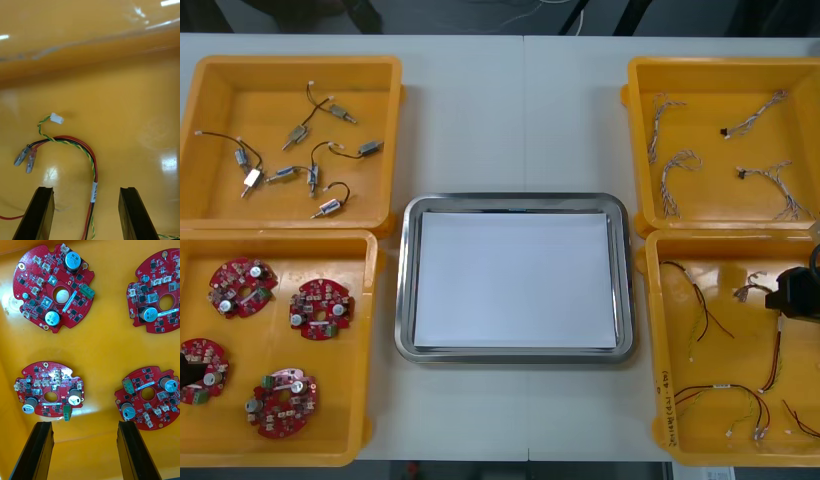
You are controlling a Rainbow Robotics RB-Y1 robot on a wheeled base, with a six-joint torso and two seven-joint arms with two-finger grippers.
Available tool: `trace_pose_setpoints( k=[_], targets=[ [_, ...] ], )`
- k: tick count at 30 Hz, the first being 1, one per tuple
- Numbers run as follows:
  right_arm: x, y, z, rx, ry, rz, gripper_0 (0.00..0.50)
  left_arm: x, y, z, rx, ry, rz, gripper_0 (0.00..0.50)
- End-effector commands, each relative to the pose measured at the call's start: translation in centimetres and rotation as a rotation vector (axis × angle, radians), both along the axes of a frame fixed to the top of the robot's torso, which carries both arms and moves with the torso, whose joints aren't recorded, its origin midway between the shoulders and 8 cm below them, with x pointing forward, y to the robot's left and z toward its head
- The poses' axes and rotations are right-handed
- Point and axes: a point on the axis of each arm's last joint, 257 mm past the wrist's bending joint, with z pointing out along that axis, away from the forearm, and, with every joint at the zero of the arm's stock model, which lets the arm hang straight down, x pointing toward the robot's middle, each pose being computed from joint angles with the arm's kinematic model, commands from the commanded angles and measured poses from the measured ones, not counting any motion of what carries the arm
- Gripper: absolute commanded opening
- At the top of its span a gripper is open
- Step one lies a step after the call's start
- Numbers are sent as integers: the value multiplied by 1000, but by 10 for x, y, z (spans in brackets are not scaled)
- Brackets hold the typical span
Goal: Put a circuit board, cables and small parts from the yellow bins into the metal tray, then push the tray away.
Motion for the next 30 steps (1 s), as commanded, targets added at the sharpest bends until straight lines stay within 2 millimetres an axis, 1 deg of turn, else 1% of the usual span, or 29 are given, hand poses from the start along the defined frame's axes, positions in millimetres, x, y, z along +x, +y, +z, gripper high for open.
trace_pose_setpoints(
  k=[1,6,10,20,23,30],
  targets=[
    [-8,-15,-3,-52,10,8,500,-12,0,-17,52,35,-98,500],
    [-9,-16,-8,-49,2,1,500,-11,5,-36,44,27,-101,500],
    [-8,-11,-13,-36,-10,-2,500,-11,11,-48,53,20,-111,500],
    [-7,-10,-21,-35,-30,-10,500,-11,17,-64,60,5,-127,500],
    [-6,-7,-24,-29,-39,-15,500,-11,23,-70,67,3,-125,500],
    [-4,-3,-28,-20,-53,-27,500,-12,23,-77,67,2,-139,500]
  ],
)
